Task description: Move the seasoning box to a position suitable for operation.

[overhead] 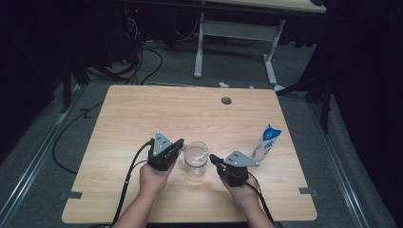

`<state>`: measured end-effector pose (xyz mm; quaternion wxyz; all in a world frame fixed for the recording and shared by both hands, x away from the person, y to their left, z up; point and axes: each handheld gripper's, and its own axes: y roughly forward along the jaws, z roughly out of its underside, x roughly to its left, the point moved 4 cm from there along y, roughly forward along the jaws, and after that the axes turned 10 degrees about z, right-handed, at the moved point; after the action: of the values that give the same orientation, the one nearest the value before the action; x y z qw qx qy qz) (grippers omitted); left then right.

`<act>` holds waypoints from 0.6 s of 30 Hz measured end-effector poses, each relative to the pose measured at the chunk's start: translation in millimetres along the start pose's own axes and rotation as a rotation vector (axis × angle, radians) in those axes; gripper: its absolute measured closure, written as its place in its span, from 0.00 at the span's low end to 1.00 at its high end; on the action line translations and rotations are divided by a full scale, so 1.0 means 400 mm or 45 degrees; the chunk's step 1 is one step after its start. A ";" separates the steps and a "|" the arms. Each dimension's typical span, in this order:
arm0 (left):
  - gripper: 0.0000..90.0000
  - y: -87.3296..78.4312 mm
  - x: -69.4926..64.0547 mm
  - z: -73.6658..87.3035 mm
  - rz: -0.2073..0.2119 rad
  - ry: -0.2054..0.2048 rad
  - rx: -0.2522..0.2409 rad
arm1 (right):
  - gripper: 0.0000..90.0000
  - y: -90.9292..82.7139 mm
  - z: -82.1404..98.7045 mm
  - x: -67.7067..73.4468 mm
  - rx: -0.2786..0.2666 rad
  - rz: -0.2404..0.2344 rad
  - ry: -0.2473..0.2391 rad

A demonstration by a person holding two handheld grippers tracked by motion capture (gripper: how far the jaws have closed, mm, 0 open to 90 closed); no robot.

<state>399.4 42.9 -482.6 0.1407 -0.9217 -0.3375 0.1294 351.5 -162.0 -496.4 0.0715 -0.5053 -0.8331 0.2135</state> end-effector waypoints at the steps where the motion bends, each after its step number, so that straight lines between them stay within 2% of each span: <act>1: 1.00 0.000 0.000 0.000 0.000 -0.001 0.000 | 1.00 -0.001 -0.001 0.001 -0.004 -0.001 -0.001; 18: 1.00 -0.005 0.003 0.000 -0.004 -0.017 -0.001 | 1.00 -0.003 -0.009 0.014 -0.018 -0.018 -0.014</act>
<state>398.9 45.2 -482.2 0.1382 -0.9204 -0.3400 0.1350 349.0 -156.6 -493.1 0.0647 -0.4987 -0.8385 0.2098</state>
